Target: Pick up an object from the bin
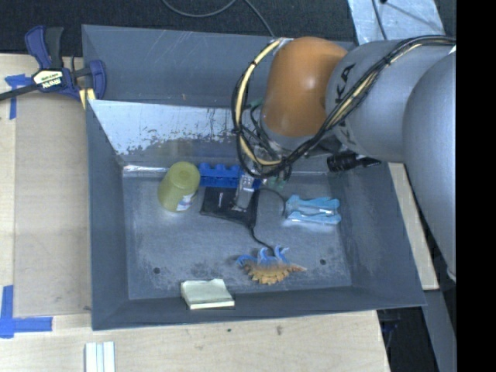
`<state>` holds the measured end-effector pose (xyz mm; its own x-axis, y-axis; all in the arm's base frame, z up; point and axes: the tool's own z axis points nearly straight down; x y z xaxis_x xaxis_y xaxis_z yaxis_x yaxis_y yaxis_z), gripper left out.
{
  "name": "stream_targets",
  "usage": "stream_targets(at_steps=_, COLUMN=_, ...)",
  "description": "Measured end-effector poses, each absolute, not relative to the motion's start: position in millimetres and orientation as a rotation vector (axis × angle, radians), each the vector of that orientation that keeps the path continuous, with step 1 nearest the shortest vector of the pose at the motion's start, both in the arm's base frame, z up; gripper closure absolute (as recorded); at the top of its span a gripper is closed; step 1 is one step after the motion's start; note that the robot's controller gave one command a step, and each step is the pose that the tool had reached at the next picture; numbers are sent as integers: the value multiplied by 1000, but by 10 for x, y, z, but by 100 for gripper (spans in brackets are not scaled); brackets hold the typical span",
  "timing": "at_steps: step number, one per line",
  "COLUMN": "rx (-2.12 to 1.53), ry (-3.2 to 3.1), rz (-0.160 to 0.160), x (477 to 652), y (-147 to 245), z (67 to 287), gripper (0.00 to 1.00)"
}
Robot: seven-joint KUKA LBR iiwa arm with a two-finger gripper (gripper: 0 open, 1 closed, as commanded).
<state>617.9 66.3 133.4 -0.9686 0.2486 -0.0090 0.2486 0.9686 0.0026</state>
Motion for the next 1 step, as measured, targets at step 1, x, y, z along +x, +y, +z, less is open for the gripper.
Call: stream_targets(at_steps=1, rx=419, ry=3102, rz=5, x=6177, y=772, z=775, gripper=0)
